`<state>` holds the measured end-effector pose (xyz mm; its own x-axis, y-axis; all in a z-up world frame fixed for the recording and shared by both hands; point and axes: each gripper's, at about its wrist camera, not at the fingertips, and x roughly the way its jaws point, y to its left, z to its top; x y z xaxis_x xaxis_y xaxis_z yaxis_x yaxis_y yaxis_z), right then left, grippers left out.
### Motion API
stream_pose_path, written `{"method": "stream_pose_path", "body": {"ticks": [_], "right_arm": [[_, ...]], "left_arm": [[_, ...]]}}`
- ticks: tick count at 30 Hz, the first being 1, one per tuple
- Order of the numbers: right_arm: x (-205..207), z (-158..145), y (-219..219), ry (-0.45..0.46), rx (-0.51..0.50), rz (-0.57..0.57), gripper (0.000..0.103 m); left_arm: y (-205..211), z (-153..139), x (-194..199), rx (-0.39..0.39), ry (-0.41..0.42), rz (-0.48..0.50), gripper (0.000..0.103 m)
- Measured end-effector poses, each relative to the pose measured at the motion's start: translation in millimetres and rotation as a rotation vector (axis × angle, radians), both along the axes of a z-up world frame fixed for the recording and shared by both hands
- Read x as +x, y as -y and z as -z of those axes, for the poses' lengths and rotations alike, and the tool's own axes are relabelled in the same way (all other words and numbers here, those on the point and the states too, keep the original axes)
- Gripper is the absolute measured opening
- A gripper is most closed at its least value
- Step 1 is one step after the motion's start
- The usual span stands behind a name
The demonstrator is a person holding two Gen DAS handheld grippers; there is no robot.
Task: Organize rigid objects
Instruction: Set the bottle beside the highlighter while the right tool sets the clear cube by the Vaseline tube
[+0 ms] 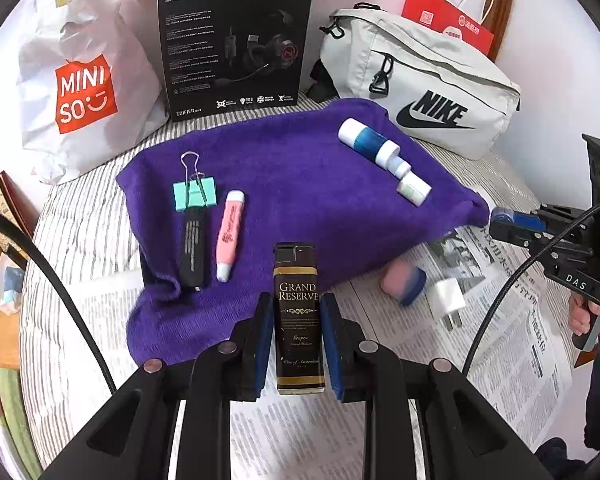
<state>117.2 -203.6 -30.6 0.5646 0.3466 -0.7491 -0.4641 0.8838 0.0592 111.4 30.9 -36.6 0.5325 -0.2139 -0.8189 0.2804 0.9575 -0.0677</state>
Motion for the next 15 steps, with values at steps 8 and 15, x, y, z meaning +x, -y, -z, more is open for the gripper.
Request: {"method": "stream_pose_path", "body": {"ticks": [8, 15], "right_arm": [[37.1, -9.6, -20.3, 0.017, 0.008, -0.020, 0.017], [64.9, -5.8, -32.1, 0.011, 0.014, -0.029, 0.017]], "left_arm": [[-4.1, -5.8, 31.8, -0.002, -0.002, 0.006, 0.023], [-6.0, 8.2, 65.3, -0.015, -0.041, 0.007, 0.023]]}}
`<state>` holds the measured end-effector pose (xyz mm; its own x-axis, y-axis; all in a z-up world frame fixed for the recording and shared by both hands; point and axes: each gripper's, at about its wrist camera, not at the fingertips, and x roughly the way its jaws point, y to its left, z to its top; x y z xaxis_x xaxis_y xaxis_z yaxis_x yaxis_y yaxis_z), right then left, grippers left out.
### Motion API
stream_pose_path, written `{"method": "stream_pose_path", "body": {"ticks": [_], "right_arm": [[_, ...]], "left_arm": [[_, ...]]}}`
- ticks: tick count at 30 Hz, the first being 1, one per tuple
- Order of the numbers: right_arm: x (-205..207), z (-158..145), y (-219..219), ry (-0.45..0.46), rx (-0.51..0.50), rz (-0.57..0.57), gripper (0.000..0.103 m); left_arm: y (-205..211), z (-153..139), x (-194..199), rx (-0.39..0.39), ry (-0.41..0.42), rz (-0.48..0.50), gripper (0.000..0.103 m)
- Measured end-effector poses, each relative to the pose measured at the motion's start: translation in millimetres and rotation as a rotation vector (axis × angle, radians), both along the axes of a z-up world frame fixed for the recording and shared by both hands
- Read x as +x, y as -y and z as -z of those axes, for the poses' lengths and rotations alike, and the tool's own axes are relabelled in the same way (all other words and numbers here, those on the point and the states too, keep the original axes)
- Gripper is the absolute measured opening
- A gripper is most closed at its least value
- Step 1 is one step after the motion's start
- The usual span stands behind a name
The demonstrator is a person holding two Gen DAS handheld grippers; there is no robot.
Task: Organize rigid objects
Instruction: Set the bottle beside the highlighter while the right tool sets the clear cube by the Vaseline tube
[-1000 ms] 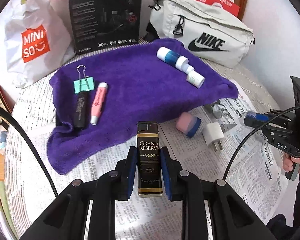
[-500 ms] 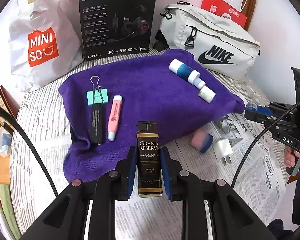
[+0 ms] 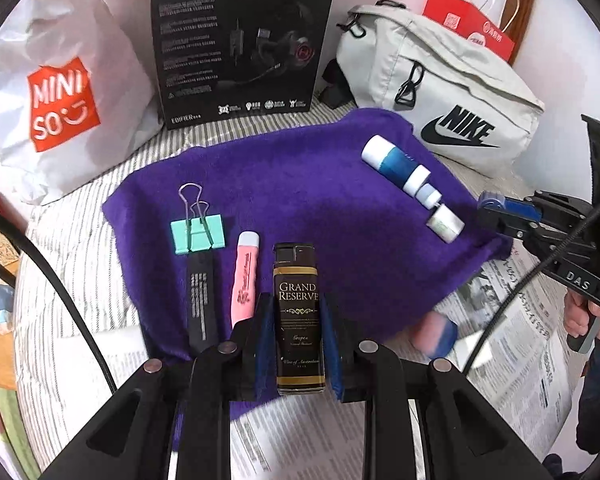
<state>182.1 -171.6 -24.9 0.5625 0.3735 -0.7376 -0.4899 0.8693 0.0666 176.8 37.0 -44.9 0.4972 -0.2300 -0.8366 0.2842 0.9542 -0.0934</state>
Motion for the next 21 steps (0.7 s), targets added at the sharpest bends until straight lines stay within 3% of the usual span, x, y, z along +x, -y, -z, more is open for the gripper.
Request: {"method": "stream_pose_path", "body": {"ticks": [10, 21], "right_arm": [[20.8, 10.9, -2.0, -0.012, -0.027, -0.009, 0.017], [40.5, 22.9, -14.7, -0.026, -0.044, -0.044, 0.017]], "left_arm": [[6.2, 29.5, 33.2, -0.009, -0.062, -0.004, 0.023], [6.4, 39.4, 40.7, 0.027, -0.074, -0.006, 0.023]]}}
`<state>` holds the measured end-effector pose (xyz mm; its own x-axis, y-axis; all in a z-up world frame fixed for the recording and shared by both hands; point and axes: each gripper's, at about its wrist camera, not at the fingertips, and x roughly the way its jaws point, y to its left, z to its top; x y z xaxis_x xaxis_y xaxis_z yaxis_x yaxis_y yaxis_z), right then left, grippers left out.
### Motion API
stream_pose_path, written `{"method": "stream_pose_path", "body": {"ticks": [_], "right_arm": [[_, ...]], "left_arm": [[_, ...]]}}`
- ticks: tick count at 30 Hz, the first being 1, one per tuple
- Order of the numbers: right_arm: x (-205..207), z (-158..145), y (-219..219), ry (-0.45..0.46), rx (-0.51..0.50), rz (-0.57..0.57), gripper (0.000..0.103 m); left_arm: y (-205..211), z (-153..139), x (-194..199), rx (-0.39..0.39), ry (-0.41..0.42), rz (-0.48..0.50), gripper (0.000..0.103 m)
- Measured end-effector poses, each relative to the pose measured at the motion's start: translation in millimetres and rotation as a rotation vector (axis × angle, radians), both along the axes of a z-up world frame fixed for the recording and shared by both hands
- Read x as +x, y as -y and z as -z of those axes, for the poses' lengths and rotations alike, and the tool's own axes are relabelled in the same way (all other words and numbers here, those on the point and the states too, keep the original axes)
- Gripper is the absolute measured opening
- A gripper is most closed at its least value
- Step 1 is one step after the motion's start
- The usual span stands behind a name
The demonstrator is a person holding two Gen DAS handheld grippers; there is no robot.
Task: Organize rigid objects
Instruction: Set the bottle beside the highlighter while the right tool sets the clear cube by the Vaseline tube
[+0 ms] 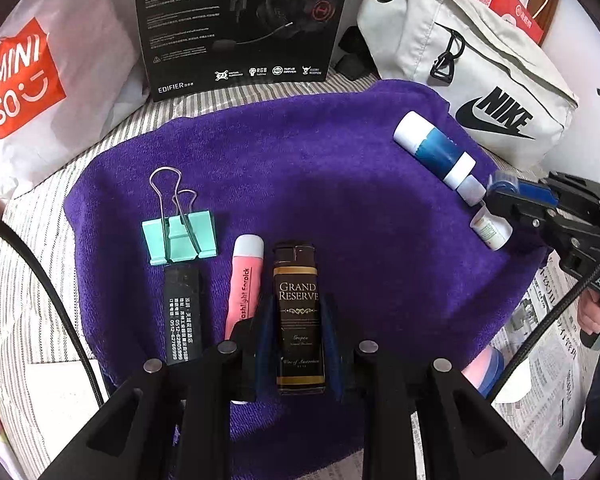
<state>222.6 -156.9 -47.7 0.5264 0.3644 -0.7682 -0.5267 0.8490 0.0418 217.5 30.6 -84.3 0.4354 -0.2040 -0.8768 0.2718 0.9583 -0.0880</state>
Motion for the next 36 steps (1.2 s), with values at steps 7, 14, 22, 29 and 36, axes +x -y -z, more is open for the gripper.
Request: {"method": "stream_pose_path", "body": {"ticks": [7, 14, 22, 29, 36], "right_arm": [[11.5, 1.9, -2.6, -0.006, -0.019, -0.001, 0.017], [25.8, 12.1, -13.6, -0.033, -0.054, -0.009, 0.017], [35.2, 29.0, -22.3, -0.079, -0.112, -0.006, 0.017], [40.4, 37.4, -20.6, -0.108, -0.140, 0.003, 0.017], [40.6, 37.7, -24.2, -0.101, -0.161, -0.001, 0.018]], "left_arm": [[-0.6, -0.3, -6.2, 0.014, 0.005, 0.004, 0.030], [-9.2, -9.7, -24.3, 0.040, 0.017, -0.005, 0.036], [-11.3, -22.9, -37.9, 0.104, 0.068, -0.009, 0.067], [-20.2, -24.6, -41.3, 0.106, 0.067, -0.038, 0.067], [-23.2, -28.2, -49.9, 0.085, 0.062, -0.044, 0.067]]}}
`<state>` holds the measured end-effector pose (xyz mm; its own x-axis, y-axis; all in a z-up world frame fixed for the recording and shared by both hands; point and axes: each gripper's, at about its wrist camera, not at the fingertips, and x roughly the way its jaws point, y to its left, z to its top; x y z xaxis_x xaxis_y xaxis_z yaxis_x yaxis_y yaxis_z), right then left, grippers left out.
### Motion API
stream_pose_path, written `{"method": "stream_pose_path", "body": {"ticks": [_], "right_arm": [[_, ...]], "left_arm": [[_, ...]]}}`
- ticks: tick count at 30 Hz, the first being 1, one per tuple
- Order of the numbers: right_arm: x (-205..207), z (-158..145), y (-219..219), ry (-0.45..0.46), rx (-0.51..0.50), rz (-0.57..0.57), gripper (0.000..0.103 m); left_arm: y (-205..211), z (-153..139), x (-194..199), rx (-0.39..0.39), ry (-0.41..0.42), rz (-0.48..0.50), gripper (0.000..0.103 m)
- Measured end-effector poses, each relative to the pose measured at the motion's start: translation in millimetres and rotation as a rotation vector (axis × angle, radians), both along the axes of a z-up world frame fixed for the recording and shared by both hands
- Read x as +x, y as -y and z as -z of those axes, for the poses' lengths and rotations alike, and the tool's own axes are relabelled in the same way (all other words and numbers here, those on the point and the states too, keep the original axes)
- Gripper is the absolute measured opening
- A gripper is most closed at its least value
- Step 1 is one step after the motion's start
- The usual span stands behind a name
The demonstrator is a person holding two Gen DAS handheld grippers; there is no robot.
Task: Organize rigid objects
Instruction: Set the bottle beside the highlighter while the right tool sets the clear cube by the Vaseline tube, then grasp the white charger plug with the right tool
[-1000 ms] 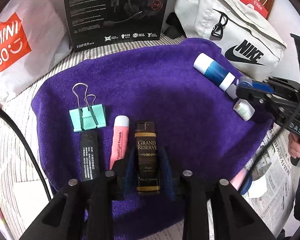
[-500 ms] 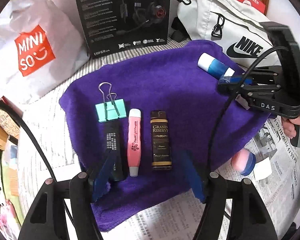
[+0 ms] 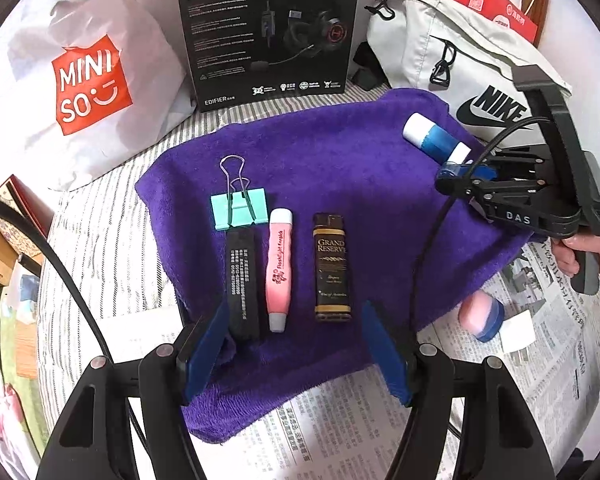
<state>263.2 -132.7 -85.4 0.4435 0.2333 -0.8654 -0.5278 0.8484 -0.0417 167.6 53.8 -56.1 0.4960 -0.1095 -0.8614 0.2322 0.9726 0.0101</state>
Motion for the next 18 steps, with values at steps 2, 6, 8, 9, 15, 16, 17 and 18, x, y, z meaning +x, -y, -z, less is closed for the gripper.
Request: {"method": "stream_pose_path", "body": {"ticks": [2, 6, 8, 9, 15, 16, 17, 18], "right_arm": [[0.9, 0.2, 0.1, -0.003, 0.001, -0.002, 0.021], [1.3, -1.0, 4.0, -0.021, -0.011, 0.019, 0.035], [-1.4, -2.8, 5.2, -0.025, -0.014, 0.012, 0.037], [-2.8, -3.5, 5.7, -0.026, -0.012, 0.010, 0.037], [-20.8, -19.2, 9.8, -0.001, -0.005, 0.020, 0.037], [-26.3, -24.1, 11.6, 0.009, 0.001, 0.026, 0.037], [-32.2, -29.0, 13.6, 0.017, 0.004, 0.032, 0.037], [-41.9, -35.5, 16.6, 0.026, 0.009, 0.035, 0.037]], "left_arm": [[0.5, -1.4, -3.6, 0.009, 0.001, 0.000, 0.067], [-3.8, -5.2, -11.7, 0.012, 0.005, -0.008, 0.067], [-7.8, -7.3, -16.8, 0.011, 0.005, -0.019, 0.067], [-9.6, -8.3, -19.5, 0.011, 0.006, -0.024, 0.067], [-16.8, -13.0, -31.1, -0.017, 0.012, -0.064, 0.067], [-16.1, -13.5, -34.0, -0.023, 0.011, -0.068, 0.067], [-14.9, -13.9, -36.7, -0.022, 0.013, -0.064, 0.067], [-13.2, -14.2, -40.6, -0.020, 0.016, -0.058, 0.067]]}}
